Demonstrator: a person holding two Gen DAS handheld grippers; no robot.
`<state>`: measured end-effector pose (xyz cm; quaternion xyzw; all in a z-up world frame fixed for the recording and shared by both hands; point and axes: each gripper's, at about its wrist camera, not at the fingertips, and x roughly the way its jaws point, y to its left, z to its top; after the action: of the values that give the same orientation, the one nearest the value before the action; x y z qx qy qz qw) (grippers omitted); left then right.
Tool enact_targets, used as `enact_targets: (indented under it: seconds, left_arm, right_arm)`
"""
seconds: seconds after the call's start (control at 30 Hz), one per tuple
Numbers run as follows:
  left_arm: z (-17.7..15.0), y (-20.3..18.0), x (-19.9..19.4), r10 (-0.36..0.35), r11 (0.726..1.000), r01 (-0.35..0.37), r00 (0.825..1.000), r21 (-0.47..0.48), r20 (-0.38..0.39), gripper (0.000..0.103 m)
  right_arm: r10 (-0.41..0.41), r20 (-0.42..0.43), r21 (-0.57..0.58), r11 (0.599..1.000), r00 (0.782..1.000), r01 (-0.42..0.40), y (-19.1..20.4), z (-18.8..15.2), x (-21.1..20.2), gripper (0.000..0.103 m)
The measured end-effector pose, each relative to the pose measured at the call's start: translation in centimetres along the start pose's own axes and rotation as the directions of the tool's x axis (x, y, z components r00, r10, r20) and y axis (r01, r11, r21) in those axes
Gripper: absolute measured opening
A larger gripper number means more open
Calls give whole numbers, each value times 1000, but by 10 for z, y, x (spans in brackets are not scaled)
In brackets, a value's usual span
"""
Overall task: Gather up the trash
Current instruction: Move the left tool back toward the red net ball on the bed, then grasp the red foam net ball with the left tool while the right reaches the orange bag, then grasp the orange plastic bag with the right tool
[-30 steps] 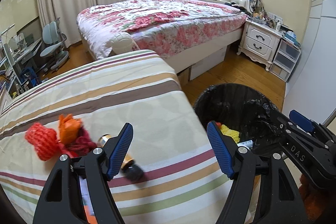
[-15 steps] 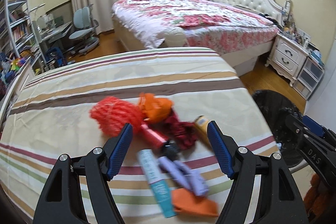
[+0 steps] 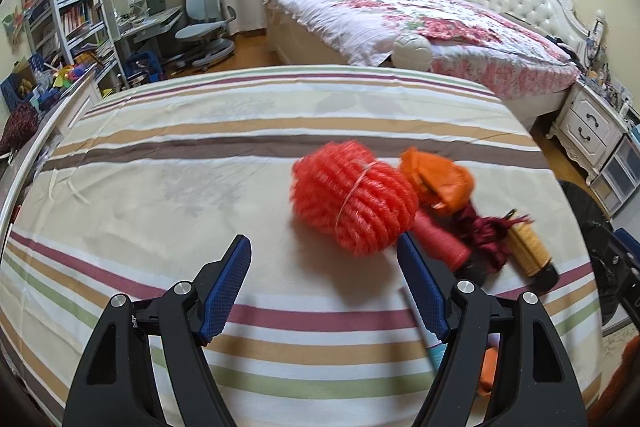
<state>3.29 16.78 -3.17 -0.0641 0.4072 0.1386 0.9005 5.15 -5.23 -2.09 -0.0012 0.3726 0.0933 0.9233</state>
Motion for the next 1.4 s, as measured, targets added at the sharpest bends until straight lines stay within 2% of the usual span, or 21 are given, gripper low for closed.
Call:
enact_targets:
  seconds: [0.13, 0.33, 0.53, 0.7, 1.0, 1.07, 1.1, 1.17, 1.2, 1.4]
  left_arm:
    - [-9, 21, 5, 30, 999, -31, 999, -32, -28, 73]
    - [-17, 36, -2, 27, 998, -30, 999, -59, -43, 73]
    - [-23, 29, -14, -11, 999, 9, 999, -47, -35, 73]
    - [-13, 21, -14, -29, 999, 29, 999, -35, -12, 74]
    - [6, 15, 14, -42, 999, 42, 999, -13, -13, 75]
    - [6, 17, 17, -45, 999, 45, 999, -5, -14, 63]
    - [6, 17, 18, -46, 999, 46, 999, -1, -16, 60]
    - [5, 19, 19, -48, 999, 48, 999, 7, -20, 46]
    - [5, 20, 20, -47, 999, 47, 999, 9, -22, 42]
    - [2, 35, 17, -49, 999, 49, 999, 7, -11, 40]
  right_arm:
    - [8, -8, -8, 1000, 1000, -9, 6, -2, 3, 55]
    - [14, -16, -11, 1000, 1000, -14, 8, -5, 4, 55]
    - [14, -20, -2, 1000, 1000, -14, 5, -8, 3, 55]
    - [15, -17, -1, 1000, 1000, -15, 5, -8, 2, 55]
    - [41, 0, -37, 998, 999, -41, 20, 5, 0, 55]
    - [51, 5, -52, 997, 999, -51, 28, 10, 0, 55]
    - [56, 7, -60, 997, 998, -55, 31, 12, 0, 55]
    - [69, 9, -76, 995, 998, -68, 40, 17, 1, 55]
    - [77, 8, -84, 994, 997, -76, 45, 19, 2, 55]
    - [115, -14, -149, 982, 993, -115, 80, 25, 10, 55]
